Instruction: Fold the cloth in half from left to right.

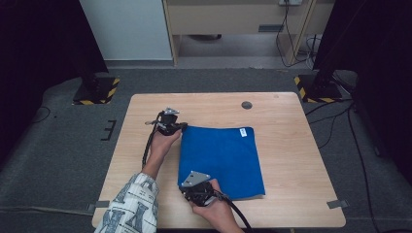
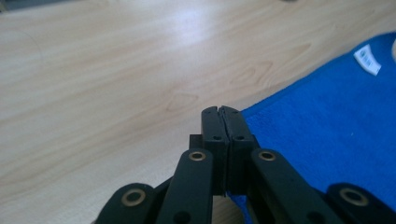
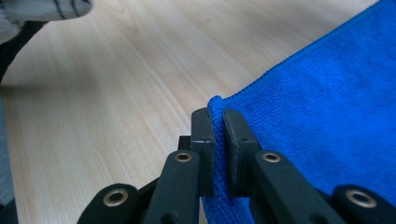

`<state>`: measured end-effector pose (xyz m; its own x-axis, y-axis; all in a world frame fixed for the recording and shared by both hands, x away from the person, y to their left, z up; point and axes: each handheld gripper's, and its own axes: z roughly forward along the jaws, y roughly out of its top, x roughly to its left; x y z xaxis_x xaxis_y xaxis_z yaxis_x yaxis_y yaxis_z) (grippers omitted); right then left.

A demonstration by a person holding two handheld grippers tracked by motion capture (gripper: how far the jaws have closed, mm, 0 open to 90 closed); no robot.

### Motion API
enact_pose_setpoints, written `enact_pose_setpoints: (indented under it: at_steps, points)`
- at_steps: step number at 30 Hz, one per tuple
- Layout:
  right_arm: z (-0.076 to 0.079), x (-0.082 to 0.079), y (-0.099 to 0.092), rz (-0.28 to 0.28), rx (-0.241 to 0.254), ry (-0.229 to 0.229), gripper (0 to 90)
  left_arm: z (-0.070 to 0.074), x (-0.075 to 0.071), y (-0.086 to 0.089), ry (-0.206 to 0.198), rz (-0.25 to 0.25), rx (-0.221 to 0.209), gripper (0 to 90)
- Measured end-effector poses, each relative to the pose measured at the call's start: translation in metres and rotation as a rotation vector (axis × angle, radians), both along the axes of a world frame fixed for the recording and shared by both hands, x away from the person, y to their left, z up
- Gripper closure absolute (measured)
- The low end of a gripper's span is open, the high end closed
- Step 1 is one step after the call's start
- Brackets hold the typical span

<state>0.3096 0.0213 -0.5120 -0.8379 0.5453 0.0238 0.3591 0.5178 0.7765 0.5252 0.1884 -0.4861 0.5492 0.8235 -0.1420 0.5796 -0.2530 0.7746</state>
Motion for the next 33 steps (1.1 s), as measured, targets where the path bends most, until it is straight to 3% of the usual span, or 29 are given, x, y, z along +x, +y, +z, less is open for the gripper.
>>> enact_pose_setpoints:
  at_steps: [14,24,29,33]
  points:
    - [0.014,-0.004,0.015,-0.011,0.026,-0.027,86.3,0.018,0.002,0.017,0.006,0.002,0.015,88.7]
    - [0.013,-0.004,0.048,-0.002,0.072,-0.015,86.3,0.022,0.0,0.049,0.01,0.002,0.03,88.7]
    - [0.016,-0.003,0.073,0.022,0.121,0.0,86.4,0.025,-0.006,0.072,0.014,0.035,0.026,88.7]
    - [0.017,-0.001,0.078,0.035,0.136,0.015,86.3,0.024,-0.007,0.076,0.022,0.036,0.024,88.7]
